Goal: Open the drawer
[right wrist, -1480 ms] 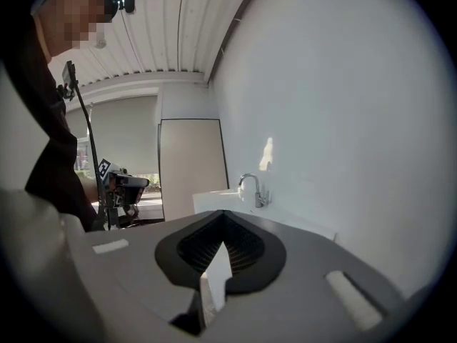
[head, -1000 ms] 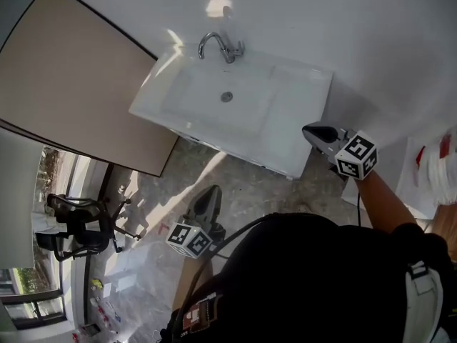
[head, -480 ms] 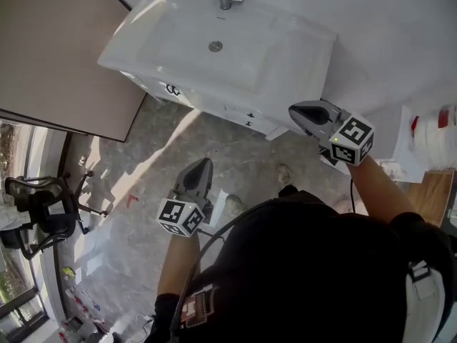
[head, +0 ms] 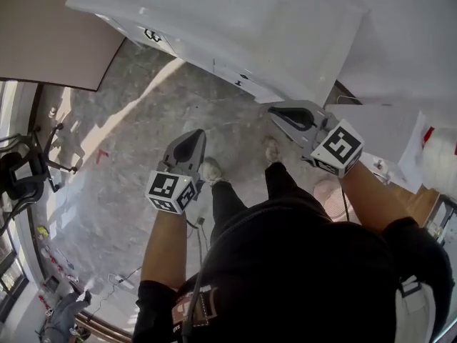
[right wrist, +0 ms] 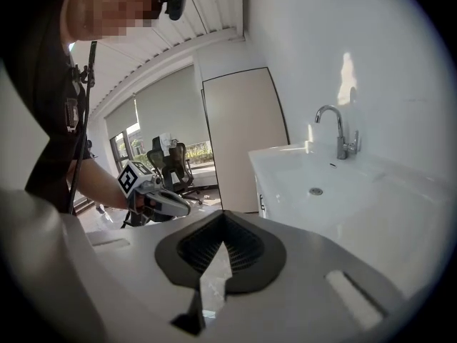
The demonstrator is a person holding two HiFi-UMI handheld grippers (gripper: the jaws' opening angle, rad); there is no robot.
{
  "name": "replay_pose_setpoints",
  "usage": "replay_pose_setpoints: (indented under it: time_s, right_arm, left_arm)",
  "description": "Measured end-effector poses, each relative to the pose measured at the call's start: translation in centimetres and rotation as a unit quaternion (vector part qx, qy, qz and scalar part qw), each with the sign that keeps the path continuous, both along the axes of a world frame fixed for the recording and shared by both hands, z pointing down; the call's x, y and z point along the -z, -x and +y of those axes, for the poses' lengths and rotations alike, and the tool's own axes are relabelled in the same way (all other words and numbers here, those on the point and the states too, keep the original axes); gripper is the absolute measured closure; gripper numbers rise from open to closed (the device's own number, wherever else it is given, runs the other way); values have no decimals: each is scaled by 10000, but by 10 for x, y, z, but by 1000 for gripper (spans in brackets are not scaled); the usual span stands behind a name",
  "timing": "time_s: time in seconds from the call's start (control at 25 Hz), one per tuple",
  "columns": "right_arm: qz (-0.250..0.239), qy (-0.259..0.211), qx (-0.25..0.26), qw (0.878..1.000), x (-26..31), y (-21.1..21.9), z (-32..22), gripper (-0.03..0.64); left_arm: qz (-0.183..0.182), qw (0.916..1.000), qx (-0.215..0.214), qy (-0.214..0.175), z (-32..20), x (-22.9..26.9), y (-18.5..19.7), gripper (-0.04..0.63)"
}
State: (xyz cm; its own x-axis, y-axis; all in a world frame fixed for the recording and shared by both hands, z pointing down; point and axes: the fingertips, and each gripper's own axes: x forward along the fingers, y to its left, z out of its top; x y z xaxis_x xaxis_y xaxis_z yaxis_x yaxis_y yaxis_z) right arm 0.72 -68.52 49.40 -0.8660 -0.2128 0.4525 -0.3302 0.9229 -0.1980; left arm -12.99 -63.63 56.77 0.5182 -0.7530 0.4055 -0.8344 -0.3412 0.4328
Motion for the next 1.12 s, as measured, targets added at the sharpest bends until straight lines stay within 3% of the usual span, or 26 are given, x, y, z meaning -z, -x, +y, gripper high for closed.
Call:
replay_pose_setpoints:
  time_s: [0.24, 0.52, 0.8, 1.12]
  right_arm:
    - [-319, 35, 78, 9995, -58, 3, 11, 618]
    - [-471, 434, -362, 9973, -127, -28, 31, 618]
    - [-310, 471, -318, 9979, -193, -51, 45, 618]
    - [-320, 535, -478, 9969, -230, -77, 47, 618]
  left_arm:
    - [336, 9991, 1, 267, -36, -91, -45, 595]
    - [518, 9959, -207, 707, -53, -183, -86, 563]
    - [1169, 9879, 45, 1022, -85, -241, -95, 446]
    - [1582, 9787, 43, 1310, -132, -289, -117, 302]
